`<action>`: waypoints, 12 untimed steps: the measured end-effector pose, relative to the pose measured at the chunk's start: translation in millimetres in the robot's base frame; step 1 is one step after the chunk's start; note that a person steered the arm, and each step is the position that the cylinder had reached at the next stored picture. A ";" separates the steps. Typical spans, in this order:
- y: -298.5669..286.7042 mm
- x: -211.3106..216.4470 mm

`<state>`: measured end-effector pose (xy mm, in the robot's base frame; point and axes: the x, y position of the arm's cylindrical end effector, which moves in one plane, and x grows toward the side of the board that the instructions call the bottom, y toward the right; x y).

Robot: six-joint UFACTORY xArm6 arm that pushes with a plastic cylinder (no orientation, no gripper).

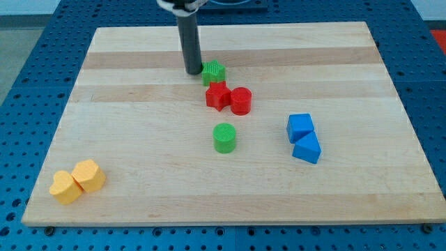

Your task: Push the green star towards the top center of the board

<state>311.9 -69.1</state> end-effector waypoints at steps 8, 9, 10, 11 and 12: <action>50.4 44.5; 39.7 29.5; 19.1 50.9; 18.0 63.4; 11.8 60.9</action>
<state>372.8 -57.3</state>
